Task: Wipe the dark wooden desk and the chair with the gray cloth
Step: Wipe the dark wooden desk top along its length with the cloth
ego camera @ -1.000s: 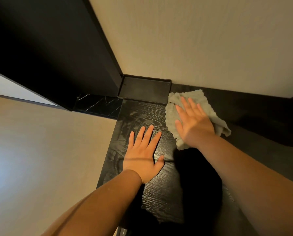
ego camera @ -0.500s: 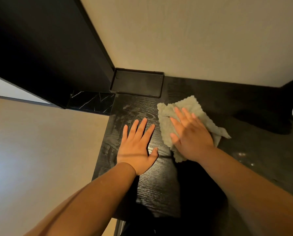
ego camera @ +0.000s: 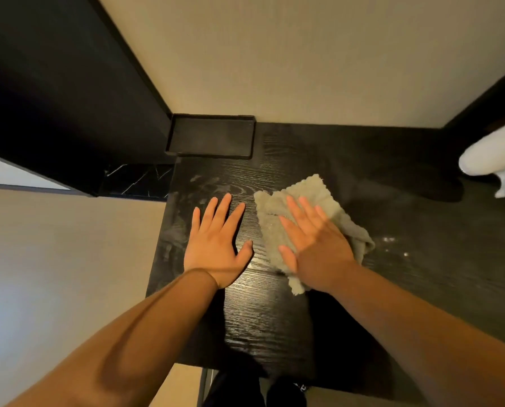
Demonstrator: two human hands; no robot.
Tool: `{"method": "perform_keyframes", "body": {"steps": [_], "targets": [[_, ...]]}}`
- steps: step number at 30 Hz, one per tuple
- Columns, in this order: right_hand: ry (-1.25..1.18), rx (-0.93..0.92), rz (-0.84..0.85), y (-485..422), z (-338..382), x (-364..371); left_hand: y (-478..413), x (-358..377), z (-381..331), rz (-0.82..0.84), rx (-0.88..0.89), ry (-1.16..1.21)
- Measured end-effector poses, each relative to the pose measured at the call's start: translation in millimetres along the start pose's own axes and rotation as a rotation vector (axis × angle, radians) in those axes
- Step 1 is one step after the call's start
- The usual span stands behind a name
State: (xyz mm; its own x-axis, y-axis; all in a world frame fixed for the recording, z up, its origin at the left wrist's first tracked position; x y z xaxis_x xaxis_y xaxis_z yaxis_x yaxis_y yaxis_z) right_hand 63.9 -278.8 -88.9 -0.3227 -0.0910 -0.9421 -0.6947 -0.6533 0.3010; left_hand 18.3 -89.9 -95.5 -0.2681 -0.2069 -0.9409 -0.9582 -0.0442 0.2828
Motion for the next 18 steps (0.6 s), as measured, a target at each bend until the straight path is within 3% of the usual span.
{"method": "perform_keyframes", "body": {"steps": [3, 5, 8, 10, 12, 16, 18], "targets": [[0.009, -0.062, -0.035, 3.7, -10.8, 0.2, 1.9, -1.1, -0.2, -0.023, 0.007, 0.005], [-0.055, 0.050, -0.125, -4.4, -40.2, -9.8, 2.2, -1.8, -0.6, -0.034, 0.012, 0.005], [-0.084, 0.329, -0.012, -11.1, -80.4, -11.0, 1.4, -1.8, -0.9, -0.044, 0.015, 0.001], [-0.082, 0.379, -0.001, -5.2, -77.1, -3.4, 1.2, -1.1, -0.3, -0.042, 0.013, 0.000], [-0.072, 0.336, -0.004, 7.5, -56.6, 3.5, 1.4, -0.7, -1.3, -0.040, 0.014, -0.004], [0.025, 0.107, 0.189, 37.4, -2.4, 31.2, 1.4, -2.6, -1.2, -0.046, 0.009, -0.012], [-0.006, 0.028, 0.114, 50.8, -8.2, 28.2, 1.9, -2.7, -1.3, -0.048, 0.009, -0.017]]}}
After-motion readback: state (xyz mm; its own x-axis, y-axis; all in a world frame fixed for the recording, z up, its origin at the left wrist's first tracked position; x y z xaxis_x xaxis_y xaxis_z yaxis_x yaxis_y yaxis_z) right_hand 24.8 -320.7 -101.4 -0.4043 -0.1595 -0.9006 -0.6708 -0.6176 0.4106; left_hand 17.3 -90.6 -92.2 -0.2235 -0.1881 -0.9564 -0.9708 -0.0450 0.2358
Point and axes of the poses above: each hand's wrist, its own y-axis away from the middle knuckle, its own x-axis out of the palm, z = x × y, the point moved 8 cm from there along -y, towards the middle knuckle, and after that the axes turned 6 degrees about z, right-handed, at the moved point
